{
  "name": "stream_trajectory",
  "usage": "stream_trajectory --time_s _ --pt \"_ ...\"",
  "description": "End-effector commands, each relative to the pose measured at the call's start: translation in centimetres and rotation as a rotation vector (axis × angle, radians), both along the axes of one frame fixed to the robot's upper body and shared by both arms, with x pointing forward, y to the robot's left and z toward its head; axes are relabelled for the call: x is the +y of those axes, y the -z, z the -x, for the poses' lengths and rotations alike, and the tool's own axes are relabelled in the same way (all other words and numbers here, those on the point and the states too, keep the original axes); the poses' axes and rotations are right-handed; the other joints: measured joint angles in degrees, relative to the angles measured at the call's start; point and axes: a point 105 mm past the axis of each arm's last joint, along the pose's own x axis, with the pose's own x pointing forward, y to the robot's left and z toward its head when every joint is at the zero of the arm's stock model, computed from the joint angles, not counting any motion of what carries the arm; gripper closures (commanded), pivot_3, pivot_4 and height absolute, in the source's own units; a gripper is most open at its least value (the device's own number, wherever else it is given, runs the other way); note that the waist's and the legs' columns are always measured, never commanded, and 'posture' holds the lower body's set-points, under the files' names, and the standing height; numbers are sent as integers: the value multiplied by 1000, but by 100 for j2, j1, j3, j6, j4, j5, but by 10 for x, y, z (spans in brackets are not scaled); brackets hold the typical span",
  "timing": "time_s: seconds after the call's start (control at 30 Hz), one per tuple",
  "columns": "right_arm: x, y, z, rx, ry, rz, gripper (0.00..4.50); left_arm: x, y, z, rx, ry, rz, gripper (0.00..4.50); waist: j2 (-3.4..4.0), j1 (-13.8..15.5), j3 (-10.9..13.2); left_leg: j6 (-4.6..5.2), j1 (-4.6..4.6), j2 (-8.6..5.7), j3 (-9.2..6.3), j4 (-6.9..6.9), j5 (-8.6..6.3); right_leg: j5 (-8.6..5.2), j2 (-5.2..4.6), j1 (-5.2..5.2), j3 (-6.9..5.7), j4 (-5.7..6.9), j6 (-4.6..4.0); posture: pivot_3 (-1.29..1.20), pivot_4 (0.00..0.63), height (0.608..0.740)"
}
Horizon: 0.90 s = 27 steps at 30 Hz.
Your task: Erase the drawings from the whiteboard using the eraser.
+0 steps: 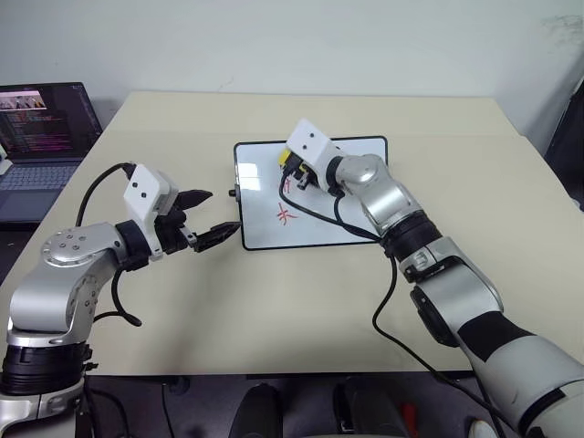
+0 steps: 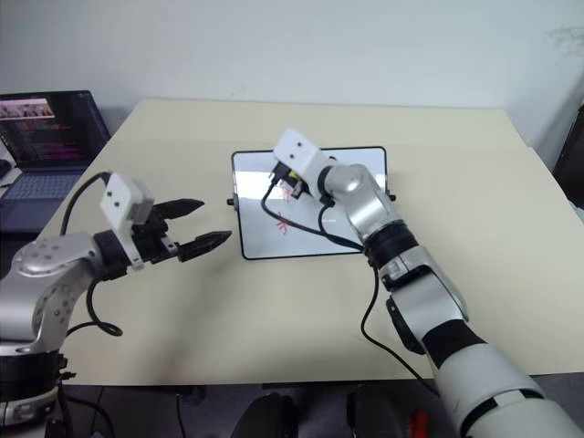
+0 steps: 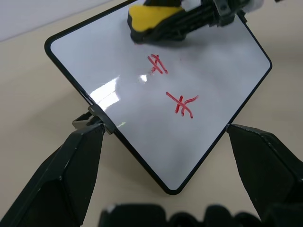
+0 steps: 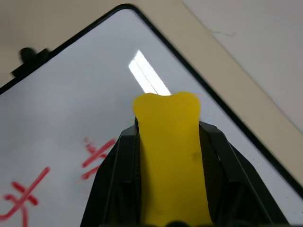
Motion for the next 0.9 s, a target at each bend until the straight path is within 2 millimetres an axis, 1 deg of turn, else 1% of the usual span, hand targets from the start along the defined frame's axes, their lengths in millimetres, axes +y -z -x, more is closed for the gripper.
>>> stream_trajectory --time_s 0.03,0.1,0.17,0.23,0.3,0.43,0.5,0.53,0.8,0.83,0.9 --pt "0 7 2 4 -9 32 3221 -6 -9 5 -47 27 -11 0 0 2 0 0 0 0 -1 0 0 0 0 0 -1 1 0 0 150 740" --pt "0 3 1 -13 1 25 3221 -6 -9 5 -46 26 -10 0 0 3 0 0 2 0 -2 3 0 0 0 3 -2 2 0 0 150 740" --pt "-5 -13 -5 -61 38 -14 3221 -6 -9 6 -44 27 -9 0 0 3 0 0 2 -1 -2 4 0 1 0 4 -1 2 0 0 150 740" --pt "-8 -22 -9 -81 57 -31 3221 -7 -8 6 -41 32 -5 0 1 3 0 0 2 -1 -2 4 0 1 0 4 -1 2 0 0 150 740" --pt "-10 -16 -9 -65 55 -14 3221 -8 -7 7 -39 36 -2 0 0 6 0 0 0 -1 -3 4 0 1 0 3 -2 0 -1 0 150 740" --pt "-13 8 -6 1 29 64 3221 -10 -6 8 -36 41 1 0 -1 8 0 0 0 -2 -1 2 0 1 -2 4 -1 -3 0 0 150 740" --pt "-16 12 -4 18 22 77 3221 -11 -6 9 -35 44 2 0 -1 8 -1 0 1 -3 -2 2 0 1 -3 5 -2 -3 0 0 150 740" --pt "-17 11 -5 18 24 73 3221 -11 -6 9 -35 44 2 0 -1 7 -1 0 4 -3 -2 3 0 1 -3 7 -1 -2 0 0 150 740" --pt "-32 -14 -13 -27 93 -26 3221 -12 -6 10 -27 62 -1 0 -1 26 -1 0 3 -6 -6 5 0 1 -4 9 -5 -1 0 0 150 740" --pt "-36 -13 -16 -30 107 -19 3221 -14 -6 10 -28 65 0 0 -1 27 0 0 2 -7 -6 5 0 1 -6 9 -6 -2 0 0 150 740" --pt "-42 -5 -18 -23 130 15 3221 -15 -5 9 -27 70 6 0 -1 25 -1 0 1 -8 -4 5 0 1 -8 9 -5 -3 0 0 150 740"
